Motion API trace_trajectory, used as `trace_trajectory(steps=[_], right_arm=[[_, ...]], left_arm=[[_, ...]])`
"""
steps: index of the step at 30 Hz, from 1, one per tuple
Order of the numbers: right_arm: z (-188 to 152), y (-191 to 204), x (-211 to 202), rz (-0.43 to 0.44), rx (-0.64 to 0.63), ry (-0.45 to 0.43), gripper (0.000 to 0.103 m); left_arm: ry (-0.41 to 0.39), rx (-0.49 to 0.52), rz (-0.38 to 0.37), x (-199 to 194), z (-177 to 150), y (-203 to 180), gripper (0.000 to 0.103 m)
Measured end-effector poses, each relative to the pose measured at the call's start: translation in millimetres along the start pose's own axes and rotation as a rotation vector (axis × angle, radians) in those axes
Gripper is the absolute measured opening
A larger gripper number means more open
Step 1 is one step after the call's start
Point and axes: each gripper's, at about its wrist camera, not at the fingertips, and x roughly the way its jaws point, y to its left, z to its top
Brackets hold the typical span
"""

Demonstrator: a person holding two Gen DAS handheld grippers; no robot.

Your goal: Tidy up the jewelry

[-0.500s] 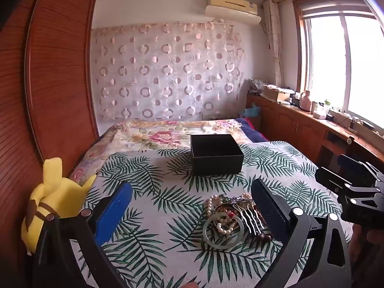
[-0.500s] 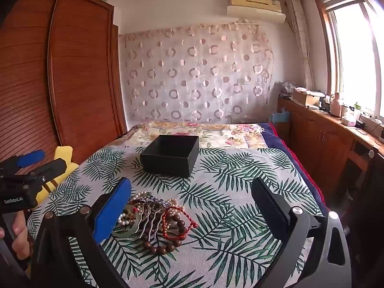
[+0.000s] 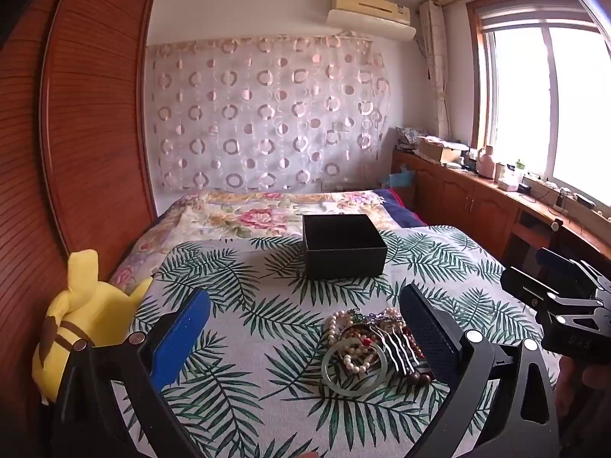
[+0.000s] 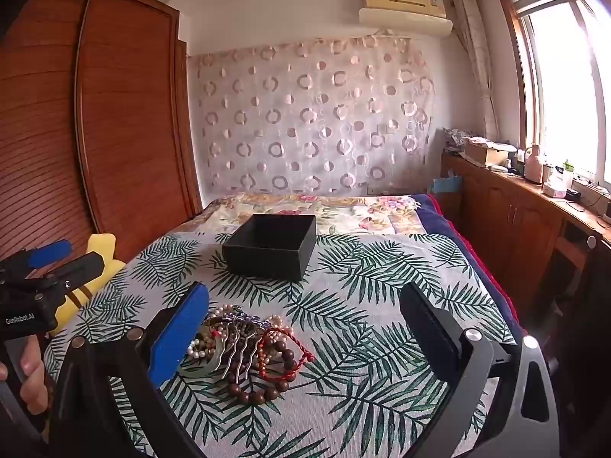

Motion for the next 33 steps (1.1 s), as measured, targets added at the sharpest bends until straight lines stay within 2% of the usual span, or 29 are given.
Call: trace_trajectory(steps=[24, 33], right_arm=[[-1, 0, 0, 0.001, 0.001, 0.001, 0.101], [0, -2, 2, 0.0, 0.002, 0.0, 0.101]], left_arm=[[-0.007, -0.004, -0.004, 1, 0, 0, 0.096], [-0.011, -0.006, -0.009, 3, 9, -5, 0.096]])
